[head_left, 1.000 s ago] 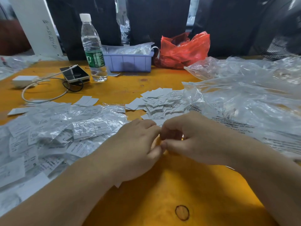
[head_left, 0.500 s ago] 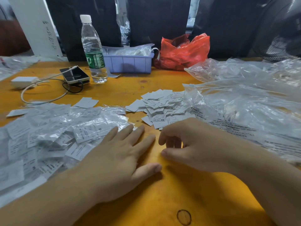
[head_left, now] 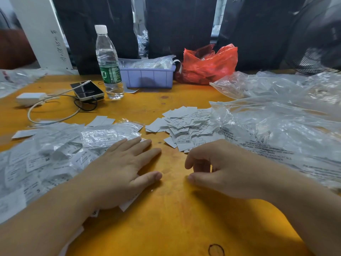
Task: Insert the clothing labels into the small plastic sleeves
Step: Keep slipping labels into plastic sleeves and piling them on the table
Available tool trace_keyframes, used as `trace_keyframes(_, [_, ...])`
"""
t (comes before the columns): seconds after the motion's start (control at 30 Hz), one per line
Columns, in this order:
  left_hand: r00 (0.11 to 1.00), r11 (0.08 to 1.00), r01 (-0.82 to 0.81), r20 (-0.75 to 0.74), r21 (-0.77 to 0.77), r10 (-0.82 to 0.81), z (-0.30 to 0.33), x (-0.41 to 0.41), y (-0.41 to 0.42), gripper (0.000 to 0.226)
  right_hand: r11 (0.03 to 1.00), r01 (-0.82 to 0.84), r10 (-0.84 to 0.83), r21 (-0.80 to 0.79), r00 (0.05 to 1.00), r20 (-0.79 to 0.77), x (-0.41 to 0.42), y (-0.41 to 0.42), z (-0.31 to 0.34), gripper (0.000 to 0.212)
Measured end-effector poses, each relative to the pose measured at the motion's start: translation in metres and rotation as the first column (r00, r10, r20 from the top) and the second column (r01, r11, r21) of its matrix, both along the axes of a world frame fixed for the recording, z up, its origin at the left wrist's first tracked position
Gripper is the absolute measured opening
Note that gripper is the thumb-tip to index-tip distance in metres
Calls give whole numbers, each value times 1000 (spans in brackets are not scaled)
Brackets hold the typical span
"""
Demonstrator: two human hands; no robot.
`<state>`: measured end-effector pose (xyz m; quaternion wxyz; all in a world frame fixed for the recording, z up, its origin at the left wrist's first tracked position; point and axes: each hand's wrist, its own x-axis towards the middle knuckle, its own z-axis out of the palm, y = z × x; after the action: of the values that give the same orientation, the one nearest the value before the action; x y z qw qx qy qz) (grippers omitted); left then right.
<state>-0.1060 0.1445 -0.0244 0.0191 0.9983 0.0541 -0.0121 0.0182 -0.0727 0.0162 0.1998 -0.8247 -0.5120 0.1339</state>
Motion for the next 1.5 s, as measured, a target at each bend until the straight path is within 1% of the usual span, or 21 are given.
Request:
trace_keyframes(0.1, [1000,1000,-2,9,10,2,-1,1,1,85,1000,-5,5,7,1000,16,0,-1,-1,18])
trace_keyframes(0.2, [999,999,-11,36,36,10,-2,1,1,87,999,-1,-2,35,997,76,0,-1,1,18])
trace_keyframes(0.33, [995,990,-31,98,139,17,1,0,-1,82,991,5,-28,137,986,162,3,-4,7,16])
trace_keyframes(0.4, [990,984,-24,140,177,-1,7,1,-4,69,980,21,-58,196,981,185,4,-6,10,17])
trace_keyframes(0.47, [985,977,-29,170,211,-7,15,6,-10,44,967,35,-92,252,971,221,4,-7,12,17])
trace_keyframes(0.53, [983,984,-53,182,171,22,25,18,-21,34,953,44,-128,299,956,265,3,-8,13,17])
trace_keyframes(0.6, [975,992,-114,196,49,103,34,35,-39,31,940,64,-168,334,941,293,4,-8,15,16])
trace_keyframes(0.63, [973,990,-143,186,14,138,37,44,-50,30,937,79,-188,341,935,300,5,-9,15,15])
trace_keyframes(0.7, [975,983,-180,133,20,176,35,63,-71,32,933,123,-228,338,929,292,10,-9,16,14])
trace_keyframes(0.8, [983,986,-169,72,3,169,26,77,-93,32,933,186,-269,309,929,254,18,-10,15,16])
trace_keyframes(0.83, [983,988,-155,95,-4,154,23,79,-95,30,933,194,-271,302,933,237,19,-10,14,16])
trace_keyframes(0.93, [968,995,-97,235,33,87,15,78,-87,30,937,190,-253,294,948,194,17,-9,10,11])
trace_keyframes(0.97, [965,997,-80,253,24,71,13,78,-82,33,939,184,-245,289,950,194,17,-8,9,11])
trace_keyframes(1.03, [969,998,-54,239,-22,57,12,78,-78,46,941,169,-236,294,950,207,16,-7,8,10])
trace_keyframes(1.07, [973,999,-49,226,-18,52,12,80,-78,53,939,167,-237,302,948,213,16,-7,9,10])
trace_keyframes(1.13, [974,996,-75,220,43,63,12,83,-82,63,933,170,-248,318,942,224,16,-8,10,10])
trace_keyframes(1.2, [962,989,-112,260,100,82,10,87,-85,57,926,177,-262,333,937,231,16,-8,12,13])
trace_keyframes(1.3, [936,982,-102,350,157,42,6,88,-87,28,931,176,-249,320,948,200,15,-8,13,13])
trace_keyframes(1.37, [920,985,-91,391,149,26,7,85,-88,16,947,171,-226,270,956,189,13,-7,11,9])
trace_keyframes(1.43, [903,988,-81,430,132,16,9,83,-88,15,957,169,-216,236,958,187,11,-5,9,8])
trace_keyframes(1.5, [877,994,-64,480,92,12,11,80,-89,17,955,166,-217,247,957,194,11,-4,10,10])
